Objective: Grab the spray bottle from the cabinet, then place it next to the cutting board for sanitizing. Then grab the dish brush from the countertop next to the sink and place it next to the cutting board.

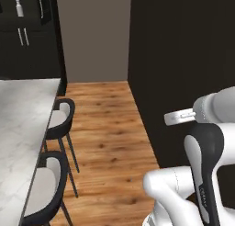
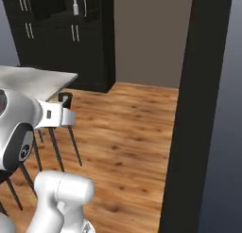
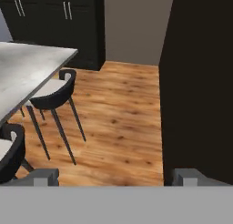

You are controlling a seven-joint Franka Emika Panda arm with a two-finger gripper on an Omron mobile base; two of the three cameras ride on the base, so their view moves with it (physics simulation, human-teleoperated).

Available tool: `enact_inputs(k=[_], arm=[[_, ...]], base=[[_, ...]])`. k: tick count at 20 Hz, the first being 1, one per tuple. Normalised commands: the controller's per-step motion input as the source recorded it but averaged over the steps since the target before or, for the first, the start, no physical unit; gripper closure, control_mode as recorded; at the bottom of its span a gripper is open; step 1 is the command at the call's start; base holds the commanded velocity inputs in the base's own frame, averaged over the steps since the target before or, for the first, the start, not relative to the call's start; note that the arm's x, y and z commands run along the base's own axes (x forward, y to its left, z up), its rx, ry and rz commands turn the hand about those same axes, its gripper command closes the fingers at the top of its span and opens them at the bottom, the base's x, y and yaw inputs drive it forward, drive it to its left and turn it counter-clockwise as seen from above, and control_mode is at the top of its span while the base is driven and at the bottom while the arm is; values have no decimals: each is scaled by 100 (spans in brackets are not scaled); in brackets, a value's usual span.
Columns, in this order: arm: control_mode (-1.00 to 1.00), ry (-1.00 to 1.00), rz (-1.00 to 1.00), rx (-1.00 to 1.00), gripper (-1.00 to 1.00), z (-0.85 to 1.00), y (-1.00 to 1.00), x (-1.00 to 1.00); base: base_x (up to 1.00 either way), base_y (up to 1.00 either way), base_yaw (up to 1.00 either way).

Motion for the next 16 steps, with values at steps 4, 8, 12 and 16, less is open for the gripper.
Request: enact_inputs(k=[4,8,12,16], arm=[[100,0,0,0,-100,0,0,0],[100,0,0,0,-100,0,0,0],[100,0,0,0,-100,0,0,0],[100,0,0,0,-100,0,0,0]], base=[[97,-38,13],[100,-37,21],[100,-40,24],[100,-52,27]])
